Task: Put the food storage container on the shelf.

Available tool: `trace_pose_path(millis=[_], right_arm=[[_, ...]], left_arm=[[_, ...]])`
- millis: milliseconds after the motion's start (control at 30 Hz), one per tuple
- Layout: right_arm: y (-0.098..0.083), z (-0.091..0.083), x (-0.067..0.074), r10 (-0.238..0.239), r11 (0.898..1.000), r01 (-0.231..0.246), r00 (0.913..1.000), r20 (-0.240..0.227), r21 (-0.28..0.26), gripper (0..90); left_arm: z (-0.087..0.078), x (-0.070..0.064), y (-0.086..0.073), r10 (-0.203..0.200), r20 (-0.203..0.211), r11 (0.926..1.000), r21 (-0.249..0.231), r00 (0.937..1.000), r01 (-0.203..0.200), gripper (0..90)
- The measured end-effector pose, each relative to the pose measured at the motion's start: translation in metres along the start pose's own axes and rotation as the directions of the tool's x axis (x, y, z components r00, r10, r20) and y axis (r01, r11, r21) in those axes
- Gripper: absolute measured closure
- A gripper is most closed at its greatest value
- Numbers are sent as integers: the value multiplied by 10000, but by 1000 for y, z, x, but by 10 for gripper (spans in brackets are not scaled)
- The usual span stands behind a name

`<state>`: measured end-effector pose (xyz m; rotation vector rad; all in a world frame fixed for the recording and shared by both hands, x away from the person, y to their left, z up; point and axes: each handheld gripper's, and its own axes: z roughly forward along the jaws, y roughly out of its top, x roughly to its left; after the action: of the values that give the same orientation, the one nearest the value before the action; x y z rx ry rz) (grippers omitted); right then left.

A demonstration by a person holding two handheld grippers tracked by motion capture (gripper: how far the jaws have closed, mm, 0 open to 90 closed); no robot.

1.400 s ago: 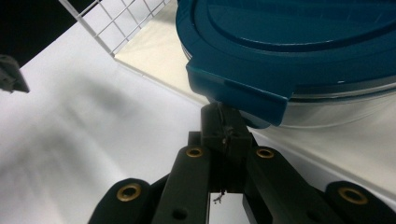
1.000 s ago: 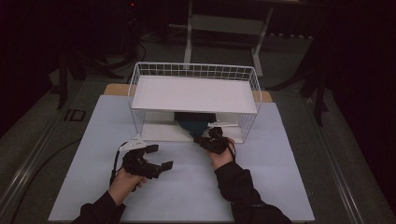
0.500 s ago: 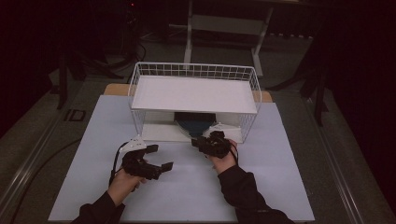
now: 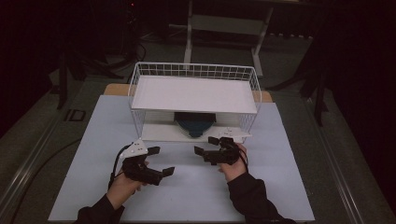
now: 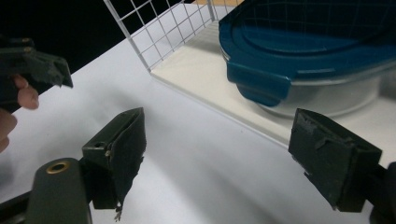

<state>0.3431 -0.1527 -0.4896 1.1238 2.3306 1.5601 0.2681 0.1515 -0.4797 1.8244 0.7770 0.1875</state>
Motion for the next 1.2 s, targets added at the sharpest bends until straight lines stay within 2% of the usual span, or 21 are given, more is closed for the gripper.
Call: trace_pose_path(millis=[133,467,800,1033,1200], right_arm=[[-7,-9,-4,74,9999,-74,10000,-12,70,189],[-22,-31,-10,31,9998,-36,9996,292,177,189],[-37,-57,-14,-153,9997,142,9983,557,197,190],[-44,-75,-17,-95,9999,90,9973,725,69,190],[-51,-82,-20,-33,10000,29,9972,753,48,191]], left_arm=[[-3,-1,0,-9,6,10000,-86,10000,9,16],[-10,-1,-4,-23,-172,10000,-92,9998,22,16],[-12,-2,-8,-79,-75,10000,-57,9999,79,16],[-12,-3,-12,-101,-8,9999,52,9999,101,16],[-9,-5,-13,29,84,10000,62,10000,-29,16]])
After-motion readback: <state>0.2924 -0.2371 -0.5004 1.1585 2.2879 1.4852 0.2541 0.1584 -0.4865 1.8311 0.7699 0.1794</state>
